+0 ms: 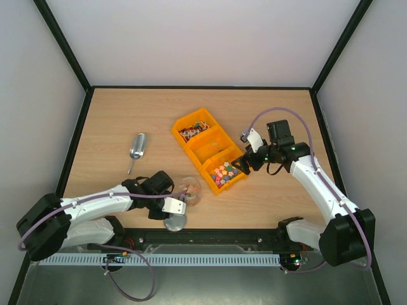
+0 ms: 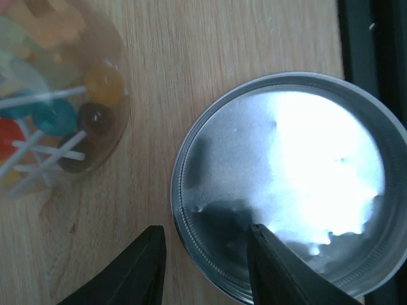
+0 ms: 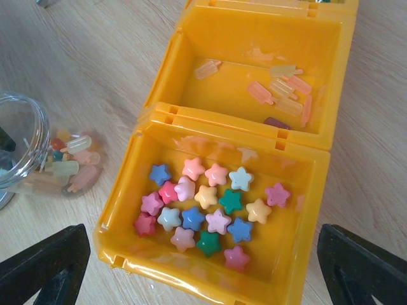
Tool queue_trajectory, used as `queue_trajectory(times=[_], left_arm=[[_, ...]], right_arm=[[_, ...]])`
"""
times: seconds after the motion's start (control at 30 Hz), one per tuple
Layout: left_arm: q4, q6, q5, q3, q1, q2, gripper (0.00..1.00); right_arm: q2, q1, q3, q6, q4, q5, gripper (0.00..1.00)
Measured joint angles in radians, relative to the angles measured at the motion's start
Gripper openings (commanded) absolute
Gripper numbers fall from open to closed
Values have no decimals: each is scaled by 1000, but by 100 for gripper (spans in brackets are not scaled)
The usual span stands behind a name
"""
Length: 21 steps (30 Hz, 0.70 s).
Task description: Pack the candies
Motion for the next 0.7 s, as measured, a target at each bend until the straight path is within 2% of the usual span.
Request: queue_trajectory(times=[0.2,0.37,0.57,0.7], left_arm=[[48,-4,-50,-7,-5,51,23],[61,2,-65,-10,-6,51,3],[32,-2,-65,-3,-7,48,2],[-73,3,-8,42,-7,22,2]], right_arm=[[-29,0,-11,0,4,11,97],[-57,0,-23,-1,3,19,97],[-81,0,-30,-12,-2,34,97],[-132,0,-42,-35,-8,39,96]])
